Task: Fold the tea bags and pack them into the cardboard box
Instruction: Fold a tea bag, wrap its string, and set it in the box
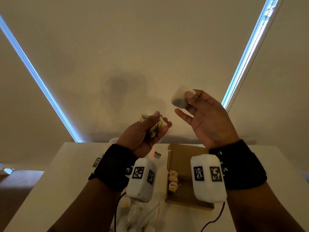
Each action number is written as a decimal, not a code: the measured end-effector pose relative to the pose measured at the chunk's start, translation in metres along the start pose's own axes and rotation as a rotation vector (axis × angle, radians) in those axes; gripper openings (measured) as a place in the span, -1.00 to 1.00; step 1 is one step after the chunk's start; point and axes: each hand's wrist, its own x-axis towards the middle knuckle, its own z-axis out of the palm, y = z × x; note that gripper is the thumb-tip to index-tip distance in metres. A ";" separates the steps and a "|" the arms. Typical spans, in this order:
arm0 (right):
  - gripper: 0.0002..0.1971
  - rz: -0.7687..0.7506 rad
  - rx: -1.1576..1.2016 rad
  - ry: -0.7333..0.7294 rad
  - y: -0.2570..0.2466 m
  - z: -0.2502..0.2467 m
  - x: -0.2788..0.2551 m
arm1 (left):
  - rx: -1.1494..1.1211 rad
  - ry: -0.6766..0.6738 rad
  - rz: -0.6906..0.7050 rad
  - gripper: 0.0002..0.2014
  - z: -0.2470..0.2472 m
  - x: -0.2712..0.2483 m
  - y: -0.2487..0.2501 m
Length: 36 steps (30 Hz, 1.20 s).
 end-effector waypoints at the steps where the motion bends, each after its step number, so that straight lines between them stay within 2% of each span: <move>1: -0.79 0.009 0.056 -0.015 -0.002 -0.001 0.000 | -0.015 -0.006 -0.003 -0.85 0.000 -0.001 0.000; 3: -0.66 0.017 0.142 -0.046 -0.005 -0.003 0.000 | -0.039 -0.019 -0.003 -0.86 -0.004 -0.002 0.001; 8: -0.82 0.023 0.210 -0.070 -0.011 -0.003 -0.003 | -0.123 -0.045 0.013 -0.85 -0.015 -0.005 0.004; 15: -0.80 -0.025 0.316 -0.051 -0.011 0.000 -0.008 | -0.148 -0.083 0.010 -0.83 -0.024 -0.013 0.003; 18: -0.85 0.004 0.239 -0.047 -0.005 0.003 -0.009 | -0.119 -0.141 0.012 -0.79 -0.024 -0.018 0.002; 21: -0.73 0.034 0.110 -0.019 0.004 0.006 -0.011 | -0.060 -0.162 0.010 -0.79 -0.021 -0.022 0.001; 26: -0.74 -0.053 0.259 0.043 0.003 0.001 -0.013 | 0.029 -0.130 -0.021 -0.84 -0.024 -0.027 -0.001; 31: -0.85 -0.089 0.337 -0.023 -0.007 0.002 -0.017 | 0.069 -0.065 -0.002 -0.83 -0.028 -0.026 -0.006; 36: -0.82 -0.114 0.388 -0.043 -0.019 -0.004 -0.019 | 0.027 -0.052 0.005 -0.76 -0.031 -0.027 -0.008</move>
